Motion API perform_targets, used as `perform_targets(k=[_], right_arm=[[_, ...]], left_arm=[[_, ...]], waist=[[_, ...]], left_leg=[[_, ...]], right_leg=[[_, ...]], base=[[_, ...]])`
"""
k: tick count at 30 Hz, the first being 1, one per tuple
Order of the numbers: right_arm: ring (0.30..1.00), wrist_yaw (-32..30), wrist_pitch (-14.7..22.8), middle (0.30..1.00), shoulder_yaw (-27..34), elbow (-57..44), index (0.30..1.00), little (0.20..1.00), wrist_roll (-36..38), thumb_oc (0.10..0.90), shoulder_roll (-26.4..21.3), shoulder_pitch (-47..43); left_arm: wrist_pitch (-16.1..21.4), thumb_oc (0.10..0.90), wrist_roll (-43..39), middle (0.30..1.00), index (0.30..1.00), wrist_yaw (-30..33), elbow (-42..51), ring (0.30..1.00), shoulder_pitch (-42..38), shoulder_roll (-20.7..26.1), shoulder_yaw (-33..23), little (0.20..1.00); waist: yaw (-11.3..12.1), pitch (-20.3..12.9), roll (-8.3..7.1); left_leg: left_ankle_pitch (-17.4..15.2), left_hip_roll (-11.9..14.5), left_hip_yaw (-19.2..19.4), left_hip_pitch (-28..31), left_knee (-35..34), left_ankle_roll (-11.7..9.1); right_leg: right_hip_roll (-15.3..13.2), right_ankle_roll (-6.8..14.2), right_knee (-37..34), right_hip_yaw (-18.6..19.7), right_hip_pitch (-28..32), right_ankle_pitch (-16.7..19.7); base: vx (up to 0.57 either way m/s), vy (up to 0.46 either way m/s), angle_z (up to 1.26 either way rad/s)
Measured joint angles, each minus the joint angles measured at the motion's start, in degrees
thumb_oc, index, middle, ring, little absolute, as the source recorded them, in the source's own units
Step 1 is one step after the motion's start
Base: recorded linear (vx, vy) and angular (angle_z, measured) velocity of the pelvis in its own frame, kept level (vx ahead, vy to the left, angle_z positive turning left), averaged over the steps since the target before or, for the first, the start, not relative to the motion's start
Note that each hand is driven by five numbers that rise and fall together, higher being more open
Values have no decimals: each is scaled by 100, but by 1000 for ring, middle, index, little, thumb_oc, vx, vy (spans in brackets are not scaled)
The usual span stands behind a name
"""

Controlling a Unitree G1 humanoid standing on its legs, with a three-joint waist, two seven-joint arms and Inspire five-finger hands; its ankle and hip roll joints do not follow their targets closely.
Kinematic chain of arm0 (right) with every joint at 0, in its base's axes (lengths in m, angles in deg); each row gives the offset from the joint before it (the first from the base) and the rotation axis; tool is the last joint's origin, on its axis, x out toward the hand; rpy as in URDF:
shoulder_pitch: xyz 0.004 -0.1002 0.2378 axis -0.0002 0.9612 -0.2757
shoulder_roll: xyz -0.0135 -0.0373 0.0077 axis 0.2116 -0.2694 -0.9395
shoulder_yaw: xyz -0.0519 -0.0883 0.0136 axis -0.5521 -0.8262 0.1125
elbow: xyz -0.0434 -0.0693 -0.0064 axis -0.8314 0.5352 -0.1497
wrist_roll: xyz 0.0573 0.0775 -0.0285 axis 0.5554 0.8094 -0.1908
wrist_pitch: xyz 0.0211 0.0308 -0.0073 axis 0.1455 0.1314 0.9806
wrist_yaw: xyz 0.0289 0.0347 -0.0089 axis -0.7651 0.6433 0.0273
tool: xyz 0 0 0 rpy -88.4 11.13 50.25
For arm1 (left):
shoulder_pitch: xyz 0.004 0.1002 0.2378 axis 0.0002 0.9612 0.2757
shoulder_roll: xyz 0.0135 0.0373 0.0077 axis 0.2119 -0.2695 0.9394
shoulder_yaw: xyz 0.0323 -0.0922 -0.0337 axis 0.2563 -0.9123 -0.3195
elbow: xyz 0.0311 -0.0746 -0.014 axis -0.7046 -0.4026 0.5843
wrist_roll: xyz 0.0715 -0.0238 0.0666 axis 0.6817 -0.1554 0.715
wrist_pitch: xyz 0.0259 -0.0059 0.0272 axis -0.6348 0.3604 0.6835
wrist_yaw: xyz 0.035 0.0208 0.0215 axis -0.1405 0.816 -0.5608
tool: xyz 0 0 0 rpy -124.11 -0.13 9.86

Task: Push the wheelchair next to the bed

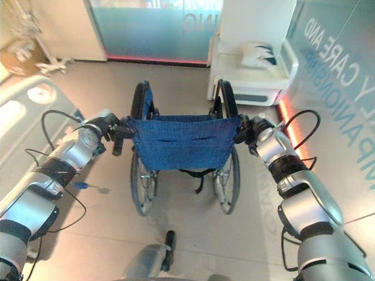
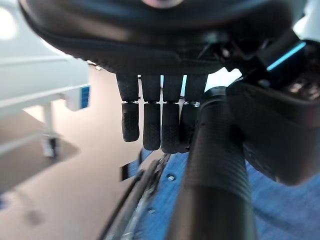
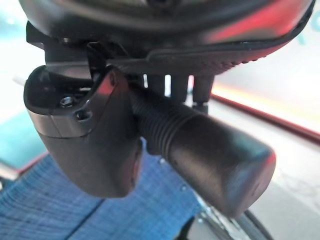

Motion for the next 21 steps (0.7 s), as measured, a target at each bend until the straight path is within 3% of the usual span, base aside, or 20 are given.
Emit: perform_targets(k=[1,4,6,8,10,11,12,14,15,16,17,18,21], right_arm=[[300,-15,1,300,21,-3,300,300,-1,400,23,-5],[300,-84,4,300,18,-1,300,300,-3,400,60,-86],[300,-116,17,300,15,78,300,300,-14,400,48,-217],[300,-128,91,300,-6,173,300,300,-26,400,-7,-295],[300,-137,113,300,-44,262,300,300,-30,400,-91,-187],[300,-137,113,300,-37,299,300,300,-29,400,-101,-135],[300,-138,154,300,-44,331,300,300,-30,400,-95,-42],[300,-140,291,300,-68,295,300,300,-36,400,-79,76],[300,-139,305,300,-121,172,300,300,-51,400,-87,104],[300,-140,305,300,-142,106,300,300,-54,400,-87,112],[300,-140,289,300,-197,23,300,300,-51,400,-66,122],[300,-141,226,300,-203,-71,300,300,-50,400,-59,182],[300,-138,20,300,-90,-216,300,300,-24,400,-95,233]], left_arm=[[0,400,5,300,300,-9,-34,300,-41,16,29,300],[6,400,100,300,300,-45,-151,300,-151,8,94,300],[-1,400,137,300,300,-114,-186,300,-263,7,157,300],[-18,400,226,300,300,-156,-244,300,-287,-69,215,300],[-19,400,318,300,300,-197,-402,300,-252,-343,151,300],[-20,400,341,300,300,-180,-397,300,-203,-403,146,300],[-20,400,388,300,300,-153,-373,300,-75,-470,81,300],[-63,400,488,300,300,-155,-330,300,77,-516,39,300],[-77,400,536,300,300,-133,-334,300,158,-517,46,300],[-98,400,553,300,300,-147,-333,300,156,-466,33,300],[-103,400,553,300,300,-195,-355,300,177,-418,10,300],[-104,400,562,300,300,-194,-349,300,206,-417,9,300],[-57,400,556,300,300,-227,-231,300,170,-315,32,300]], waist=[[-22,0,-3],[13,-12,28],[116,-23,17],[153,-162,139],[125,-250,186],[108,-268,151],[68,-289,171],[7,-317,331],[-95,-320,454],[-138,-311,467],[-259,-297,461],[-438,-251,395],[-759,-195,172]], left_leg=[[2,-14,15,-16,36,3],[19,-129,36,47,72,36],[8,-266,27,47,77,69],[163,-373,-25,-37,86,390],[487,-522,-303,210,-44,979],[545,-602,-428,369,-203,1120],[631,-647,-708,620,-482,1171],[679,-600,-1021,869,-699,1176],[678,-541,-1130,946,-764,1177],[624,-536,-1150,923,-724,1192],[610,-573,-1301,952,-741,1187],[541,-574,-1344,985,-752,1092],[504,-555,-1414,1019,-848,1124]], right_leg=[[-23,20,-14,-4,31,-13],[97,-42,944,-288,262,-133],[229,-5,949,-414,599,-27],[317,159,919,-489,691,124],[246,146,1384,-514,638,162],[194,146,1659,-487,552,182],[221,-59,1854,-404,326,-17],[328,-232,1787,-481,-262,-255],[377,-234,1518,-540,-837,-255],[361,-136,1310,-500,-1084,-177],[283,166,666,-484,-1458,72],[147,392,177,-439,-1697,294],[-126,782,-1138,-166,-1779,911]], base=[[257,149,-31],[279,151,-36],[279,131,-37],[394,147,-18],[390,62,28],[450,-12,34],[323,-54,6],[393,-119,4],[405,-168,19],[592,-255,42],[530,-237,70],[520,-231,89],[305,-148,109]])
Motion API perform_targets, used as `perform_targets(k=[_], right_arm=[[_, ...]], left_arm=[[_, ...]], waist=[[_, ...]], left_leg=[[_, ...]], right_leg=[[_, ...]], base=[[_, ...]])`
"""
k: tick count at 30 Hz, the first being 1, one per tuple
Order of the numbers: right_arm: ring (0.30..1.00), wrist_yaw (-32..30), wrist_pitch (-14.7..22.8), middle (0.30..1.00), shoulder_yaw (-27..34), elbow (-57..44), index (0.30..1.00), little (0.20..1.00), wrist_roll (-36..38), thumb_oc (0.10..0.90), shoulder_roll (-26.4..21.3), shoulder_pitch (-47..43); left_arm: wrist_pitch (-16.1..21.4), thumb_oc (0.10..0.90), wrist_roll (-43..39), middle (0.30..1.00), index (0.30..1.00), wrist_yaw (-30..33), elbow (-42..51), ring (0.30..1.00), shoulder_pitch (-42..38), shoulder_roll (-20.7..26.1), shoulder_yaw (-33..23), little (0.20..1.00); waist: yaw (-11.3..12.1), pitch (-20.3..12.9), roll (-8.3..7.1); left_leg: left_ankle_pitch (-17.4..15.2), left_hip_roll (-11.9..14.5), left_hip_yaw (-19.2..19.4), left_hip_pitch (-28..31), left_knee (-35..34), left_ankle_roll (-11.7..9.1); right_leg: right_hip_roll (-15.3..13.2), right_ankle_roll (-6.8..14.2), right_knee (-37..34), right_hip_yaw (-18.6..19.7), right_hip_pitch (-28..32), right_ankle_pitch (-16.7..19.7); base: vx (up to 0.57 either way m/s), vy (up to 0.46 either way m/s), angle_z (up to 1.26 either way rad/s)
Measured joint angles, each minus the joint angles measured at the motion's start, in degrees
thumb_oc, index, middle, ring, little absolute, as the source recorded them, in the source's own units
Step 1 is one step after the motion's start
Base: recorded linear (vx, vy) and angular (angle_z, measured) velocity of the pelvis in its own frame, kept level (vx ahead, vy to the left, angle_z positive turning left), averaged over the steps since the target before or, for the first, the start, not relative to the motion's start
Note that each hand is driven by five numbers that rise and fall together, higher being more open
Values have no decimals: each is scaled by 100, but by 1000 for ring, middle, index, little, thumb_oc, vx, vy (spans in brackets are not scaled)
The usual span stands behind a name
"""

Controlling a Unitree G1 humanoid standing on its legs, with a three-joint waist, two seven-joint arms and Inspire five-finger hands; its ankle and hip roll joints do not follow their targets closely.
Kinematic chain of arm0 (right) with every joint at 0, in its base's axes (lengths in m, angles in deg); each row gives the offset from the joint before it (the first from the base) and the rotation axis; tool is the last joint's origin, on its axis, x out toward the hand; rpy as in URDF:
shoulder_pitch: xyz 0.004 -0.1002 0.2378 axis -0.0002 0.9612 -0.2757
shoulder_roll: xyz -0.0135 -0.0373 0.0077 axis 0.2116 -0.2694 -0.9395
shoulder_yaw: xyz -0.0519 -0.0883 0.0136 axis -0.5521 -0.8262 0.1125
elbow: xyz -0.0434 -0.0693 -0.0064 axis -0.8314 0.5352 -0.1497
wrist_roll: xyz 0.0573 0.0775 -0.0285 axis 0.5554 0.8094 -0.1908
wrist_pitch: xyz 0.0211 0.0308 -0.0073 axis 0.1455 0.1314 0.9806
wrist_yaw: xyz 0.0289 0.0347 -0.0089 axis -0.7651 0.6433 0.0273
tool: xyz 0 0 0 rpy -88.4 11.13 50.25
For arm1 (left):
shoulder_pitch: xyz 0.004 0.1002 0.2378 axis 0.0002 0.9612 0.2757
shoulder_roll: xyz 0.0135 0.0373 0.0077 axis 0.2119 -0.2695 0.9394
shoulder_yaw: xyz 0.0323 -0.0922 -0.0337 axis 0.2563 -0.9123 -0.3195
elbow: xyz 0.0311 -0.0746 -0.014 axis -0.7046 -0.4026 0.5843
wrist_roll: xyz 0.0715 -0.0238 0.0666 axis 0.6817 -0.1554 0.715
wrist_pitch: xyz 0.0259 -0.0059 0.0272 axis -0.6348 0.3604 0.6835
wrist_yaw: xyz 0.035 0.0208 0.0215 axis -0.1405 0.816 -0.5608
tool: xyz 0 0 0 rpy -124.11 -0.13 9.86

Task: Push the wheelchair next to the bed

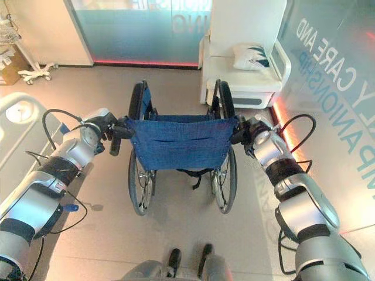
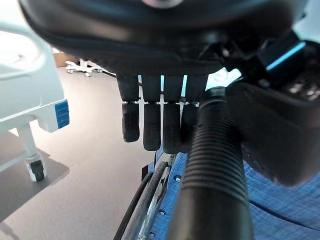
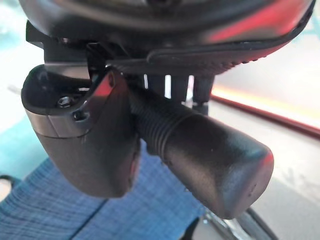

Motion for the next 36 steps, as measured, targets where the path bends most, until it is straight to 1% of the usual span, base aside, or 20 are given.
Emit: perform_targets(k=[1,2,4,5,6,7,8,9,10,11,12,15,18,22,25,27,29,32,35,36], right_arm=[[300,0,-6,300,36,0,300,300,-11,400,0,-1],[300,0,-6,300,92,-1,300,300,-25,400,4,-15],[300,104,-40,300,88,-76,300,300,-86,400,-241,-152],[300,164,-39,300,94,-84,300,300,-99,400,-245,-171],[300,181,-39,300,94,-72,300,300,-144,400,-237,-210],[300,196,-39,300,54,-67,300,300,-220,400,-231,-264],[300,238,-39,300,-66,-73,300,300,-234,400,-259,-270],[300,396,-57,300,-237,-81,300,300,-234,400,-402,-272],[300,466,-74,300,-287,-75,300,300,-252,400,-431,-244],[300,520,-157,300,-398,-64,300,300,-199,400,-444,-223],[300,575,-173,300,-395,-68,300,300,-205,400,-446,-221],[300,579,-170,300,-381,-79,300,300,-211,400,-479,-280],[300,580,-169,300,-371,-80,300,300,-197,400,-501,-286],[300,580,-167,300,-383,-29,300,300,-206,400,-399,-199],[300,571,-166,300,-400,19,300,300,-258,400,-310,-5],[300,572,-166,300,-396,26,300,300,-309,400,-326,47],[300,615,-166,300,-394,129,300,300,-480,400,-280,52],[300,911,-28,300,-414,156,300,300,-657,400,-323,28],[300,1031,95,300,-444,144,300,300,-659,400,-243,28],[300,1040,97,300,-450,168,300,300,-660,400,-168,27]], left_arm=[[0,400,5,300,300,8,19,300,-2,-1,1,300],[0,400,8,300,300,9,45,300,-27,9,4,300],[25,400,40,300,300,29,-40,300,-216,-120,-22,300],[27,400,66,300,300,-6,34,300,-215,-97,-64,300],[22,400,95,300,300,-8,59,300,-228,-96,-97,300],[-16,400,120,300,300,-9,28,300,-221,-132,-105,300],[-31,400,121,300,300,-112,-29,300,-123,-139,-86,300],[-34,400,103,300,300,-279,-78,300,-52,-230,-66,300],[-24,400,105,300,300,-327,-86,300,-19,-284,-68,300],[-15,400,118,300,300,-269,-43,300,92,-308,-77,300],[-17,400,116,300,300,-273,9,300,151,-297,-102,300],[-21,400,160,300,300,-257,26,300,95,-294,-110,300],[-14,400,181,300,300,-180,35,300,40,-304,-110,300],[9,400,243,300,300,-132,22,300,152,-317,-65,300],[13,400,394,300,300,-192,117,300,346,-323,-45,300],[13,400,402,300,300,-210,162,300,387,-340,-42,300],[12,400,404,300,300,-275,202,300,416,-341,-40,300],[-60,400,450,300,300,-446,599,300,715,-244,-277,300],[-114,400,494,300,300,-672,955,300,937,59,-394,300],[-114,400,546,300,300,-725,987,300,926,140,-411,300]], waist=[[-1,7,-29],[14,-12,-183],[-61,110,-17],[-77,92,-183],[-93,135,-243],[-31,169,-197],[7,161,-75],[-20,33,213],[-24,-16,300],[-63,-63,226],[-32,-150,277],[-8,-193,238],[-2,-232,100],[44,-227,-7],[203,-192,-285],[338,-187,-276],[504,-182,-161],[1049,-135,214],[1257,-161,231],[1259,-191,185]], left_leg=[[0,6,-18,27,-66,0],[1,6,-14,124,-284,-2],[-135,225,-182,-54,-59,-210],[-243,189,-85,15,26,-425],[-361,155,28,-88,494,-459],[-787,204,448,-264,1752,-657],[-1187,370,658,-1,1994,-669],[-1504,692,578,488,1270,-707],[-1630,817,489,715,924,-833],[-1595,988,570,906,651,-882],[-1527,1147,626,943,517,-895],[-1242,1281,664,811,660,-1178],[-902,1264,839,687,779,-1281],[-754,1289,1103,494,1448,-1442],[-787,871,1130,98,1291,-1432],[-744,701,1268,-377,1134,-1422],[-310,610,1416,-972,752,-1426],[-108,786,1736,-1420,175,-1495],[-126,754,2067,-1402,479,-1463],[-205,671,2088,-1217,587,-1337]], right_leg=[[-34,45,-30,-2,3,51],[-72,37,-49,-30,118,70],[35,-52,864,244,41,201],[-32,-98,692,239,251,287],[-80,-86,632,126,302,414],[-82,-101,692,59,354,422],[-9,-120,725,-104,490,412],[188,-281,947,-288,541,354],[270,-451,1161,-374,545,258],[320,-623,1284,-391,602,59],[422,-706,1286,-500,609,-20],[466,-866,1252,-759,648,-74],[405,-968,1122,-932,746,-84],[504,-1045,714,-1048,1208,-81],[516,-1073,-87,-971,1829,108],[588,-1082,-389,-940,2040,127],[750,-1076,-579,-967,2278,121],[985,-1028,-702,-988,2667,79],[970,-862,-746,-1054,2962,-88],[947,-769,-681,-1153,3077,-264]], base=[[534,-367,72],[607,-435,47],[632,-458,89],[523,-363,84],[515,-345,31],[430,-283,13],[589,-410,28],[481,-344,46],[474,-404,67],[313,-318,51],[331,-342,42],[263,-273,28],[293,-234,31],[312,-195,12],[338,-117,-5],[392,-49,-24],[490,12,-40],[442,104,-110],[389,133,-70],[566,159,-29]])
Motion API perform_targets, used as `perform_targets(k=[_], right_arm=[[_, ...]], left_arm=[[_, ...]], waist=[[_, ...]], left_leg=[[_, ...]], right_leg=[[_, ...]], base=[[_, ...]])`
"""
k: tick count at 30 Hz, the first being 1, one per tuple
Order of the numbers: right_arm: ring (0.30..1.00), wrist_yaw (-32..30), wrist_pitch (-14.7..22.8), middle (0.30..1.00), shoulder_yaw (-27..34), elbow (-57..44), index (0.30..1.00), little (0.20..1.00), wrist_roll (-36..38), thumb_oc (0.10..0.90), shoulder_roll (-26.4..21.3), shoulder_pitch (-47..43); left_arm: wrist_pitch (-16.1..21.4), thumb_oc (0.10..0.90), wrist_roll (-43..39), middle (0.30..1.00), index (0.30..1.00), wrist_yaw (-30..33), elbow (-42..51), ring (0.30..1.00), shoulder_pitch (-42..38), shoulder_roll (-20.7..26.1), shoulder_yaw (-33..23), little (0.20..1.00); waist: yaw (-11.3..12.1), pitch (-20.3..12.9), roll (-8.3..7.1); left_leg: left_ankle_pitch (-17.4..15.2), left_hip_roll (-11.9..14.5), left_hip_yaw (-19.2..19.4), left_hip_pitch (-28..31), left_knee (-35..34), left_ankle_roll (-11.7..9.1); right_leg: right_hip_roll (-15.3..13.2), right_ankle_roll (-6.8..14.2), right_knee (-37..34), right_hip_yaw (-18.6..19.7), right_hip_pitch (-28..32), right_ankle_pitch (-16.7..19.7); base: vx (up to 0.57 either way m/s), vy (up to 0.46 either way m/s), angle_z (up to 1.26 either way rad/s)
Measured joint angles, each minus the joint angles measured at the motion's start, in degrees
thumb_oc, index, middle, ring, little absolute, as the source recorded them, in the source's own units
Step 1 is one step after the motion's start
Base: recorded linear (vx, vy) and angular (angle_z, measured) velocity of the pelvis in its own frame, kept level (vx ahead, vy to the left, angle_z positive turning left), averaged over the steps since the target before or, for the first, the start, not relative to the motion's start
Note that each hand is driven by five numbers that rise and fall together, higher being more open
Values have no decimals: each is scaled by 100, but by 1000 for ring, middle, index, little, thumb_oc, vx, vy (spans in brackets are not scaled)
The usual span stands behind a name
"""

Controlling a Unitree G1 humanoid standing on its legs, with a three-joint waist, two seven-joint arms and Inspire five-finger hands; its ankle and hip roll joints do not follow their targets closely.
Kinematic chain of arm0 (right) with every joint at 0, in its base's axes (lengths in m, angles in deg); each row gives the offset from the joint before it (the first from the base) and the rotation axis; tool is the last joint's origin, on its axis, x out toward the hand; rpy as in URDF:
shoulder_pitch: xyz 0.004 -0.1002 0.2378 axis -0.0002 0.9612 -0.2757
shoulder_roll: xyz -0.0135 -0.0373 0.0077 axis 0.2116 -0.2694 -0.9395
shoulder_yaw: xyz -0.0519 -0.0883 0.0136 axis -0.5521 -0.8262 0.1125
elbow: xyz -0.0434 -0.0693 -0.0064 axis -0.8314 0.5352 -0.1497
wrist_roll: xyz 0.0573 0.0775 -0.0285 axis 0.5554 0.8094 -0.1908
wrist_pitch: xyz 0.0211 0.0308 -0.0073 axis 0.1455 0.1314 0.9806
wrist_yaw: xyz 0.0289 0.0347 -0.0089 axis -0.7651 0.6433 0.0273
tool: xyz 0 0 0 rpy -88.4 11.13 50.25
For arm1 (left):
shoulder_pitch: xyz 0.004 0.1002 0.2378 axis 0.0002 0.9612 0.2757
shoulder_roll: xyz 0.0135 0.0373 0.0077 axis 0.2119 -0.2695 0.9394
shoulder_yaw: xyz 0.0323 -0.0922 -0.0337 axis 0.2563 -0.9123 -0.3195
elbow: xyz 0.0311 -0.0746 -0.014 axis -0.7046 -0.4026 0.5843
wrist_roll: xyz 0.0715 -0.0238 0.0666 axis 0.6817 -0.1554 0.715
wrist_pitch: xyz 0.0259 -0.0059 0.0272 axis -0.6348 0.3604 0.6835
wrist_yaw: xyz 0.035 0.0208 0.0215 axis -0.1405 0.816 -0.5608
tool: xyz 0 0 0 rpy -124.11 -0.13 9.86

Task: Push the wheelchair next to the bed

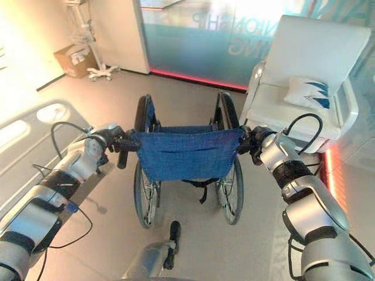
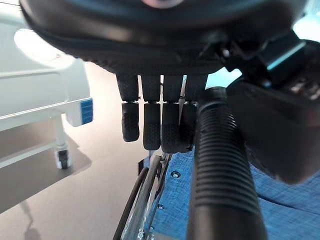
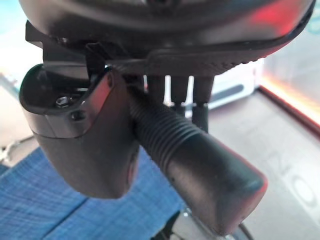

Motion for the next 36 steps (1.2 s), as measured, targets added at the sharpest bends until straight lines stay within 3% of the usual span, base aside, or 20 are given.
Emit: perform_targets(k=[1,2,3,4,5,9,11,12,14,15,18,21,24,25,26,27,28,30,32,36], right_arm=[[300,13,0,300,0,74,300,300,0,400,78,2],[300,27,0,300,9,132,300,300,0,400,120,3],[300,66,0,300,41,284,300,300,8,400,228,4],[300,105,0,300,41,327,300,300,11,400,256,6],[300,139,0,300,79,344,300,300,12,400,260,8],[300,132,0,300,141,366,300,300,11,400,230,17],[300,122,3,300,150,325,300,300,2,400,135,-8],[300,100,21,300,156,327,300,300,-8,400,129,-22],[300,81,220,300,266,329,300,300,-109,400,-13,-66],[300,83,246,300,263,328,300,300,-117,400,-33,-73],[300,81,273,300,248,314,300,300,-157,400,-85,-104],[300,103,238,300,252,269,300,300,-149,400,-112,-135],[300,191,-35,300,250,-90,300,300,-147,400,-165,-137],[300,229,-95,300,248,-195,300,300,-147,400,-198,-137],[300,246,-132,300,250,-314,300,300,-148,400,-252,-174],[300,268,-133,300,261,-443,300,300,-148,400,-378,-191],[300,298,-134,300,260,-452,300,300,-148,400,-428,-200],[300,363,-158,300,176,-437,300,300,-160,400,-612,-296],[300,407,-163,300,32,-424,300,300,-160,400,-738,-395],[300,420,-163,300,-149,-404,300,300,-188,400,-928,-480]], left_arm=[[2,400,40,300,300,-22,-8,300,16,20,-20,300],[15,400,69,300,300,-31,-25,300,16,24,-38,300],[28,400,150,300,300,-11,4,300,-23,59,-34,300],[38,400,176,300,300,-12,16,300,-39,73,-37,300],[72,400,252,300,300,-2,20,300,-98,86,-46,300],[234,400,406,300,300,14,-116,300,-259,37,-10,300],[234,400,454,300,300,9,-203,300,-482,-38,129,300],[223,400,465,300,300,9,-238,300,-499,-62,126,300],[185,400,522,300,300,-1,-381,300,-639,-232,130,300],[175,400,522,300,300,-21,-408,300,-653,-248,138,300],[172,400,574,300,300,-89,-586,300,-876,-318,217,300],[175,400,576,300,300,-177,-660,300,-1035,-298,328,300],[172,400,590,300,300,-378,-634,300,-1066,-165,296,300],[172,400,607,300,300,-411,-636,300,-1086,-141,291,300],[173,400,634,300,300,-422,-641,300,-1108,-131,242,300],[172,400,688,300,300,-422,-650,300,-1124,-170,212,300],[173,400,702,300,300,-421,-658,300,-1118,-221,149,300],[172,400,722,300,300,-414,-615,300,-1068,-383,17,300],[121,400,657,300,300,-413,-503,300,-989,-429,-53,300],[50,400,540,300,300,-310,-307,300,-865,-544,-152,300]], waist=[[11,-81,-35],[3,-101,-104],[15,-174,-328],[-9,-233,-435],[-63,-279,-533],[-178,-311,-588],[-277,-296,-553],[-278,-256,-478],[-237,6,24],[-263,21,85],[-525,118,96],[-887,203,-181],[-927,210,-488],[-948,216,-515],[-941,239,-472],[-1000,282,-386],[-1028,285,-364],[-1053,282,-235],[-1037,281,-133],[-985,286,-127]], left_leg=[[-99,-90,-17,209,6,138],[-48,-195,-61,302,-5,451],[24,-358,-53,423,-18,693],[59,-418,-76,430,-33,737],[226,-507,-100,486,-97,969],[297,-655,-441,801,-294,1318],[354,-768,-903,1077,-557,1589],[383,-765,-1093,1184,-638,1569],[411,-541,-1690,1600,-825,1451],[400,-509,-1782,1661,-862,1434],[256,-515,-2415,1833,-880,1249],[17,-708,-3103,1938,-790,1169],[-520,-775,-3123,1883,-342,965],[-663,-773,-3190,1841,-181,884],[-894,-630,-3215,1761,72,755],[-1024,-356,-3172,1683,169,636],[-1042,-238,-3160,1684,138,602],[-1021,142,-2702,1657,170,547],[-935,270,-2308,1672,106,408],[-536,417,-1884,1664,108,103]], right_leg=[[-11,80,117,3,70,-179],[-47,160,233,-32,122,-296],[-174,274,525,21,90,-555],[-219,339,652,-6,72,-633],[-298,399,967,-9,22,-736],[-451,458,2771,179,-496,-721],[-569,411,3685,199,-929,-610],[-548,295,3719,148,-1013,-671],[-197,71,3210,157,-1385,-822],[-169,57,3001,165,-1500,-805],[-227,269,1941,488,-2339,-438],[-704,538,516,951,-2726,653],[-1138,667,124,1016,-2533,875],[-1190,683,93,1104,-2403,884],[-1088,842,112,1077,-2333,1243],[-874,759,330,1092,-2321,1432],[-788,738,422,1108,-2320,1436],[-583,315,717,776,-2260,1196],[-540,81,860,539,-2214,1029],[-505,-106,941,174,-1953,759]], base=[[539,138,-6],[355,94,2],[375,122,12],[365,117,20],[428,131,27],[361,85,26],[324,-95,31],[309,-220,4],[228,-213,0],[363,-316,33],[427,-290,77],[435,-261,102],[552,-416,69],[396,-361,68],[420,-393,95],[406,-381,96],[458,-382,116],[357,-294,89],[294,-293,54],[262,-277,45]])
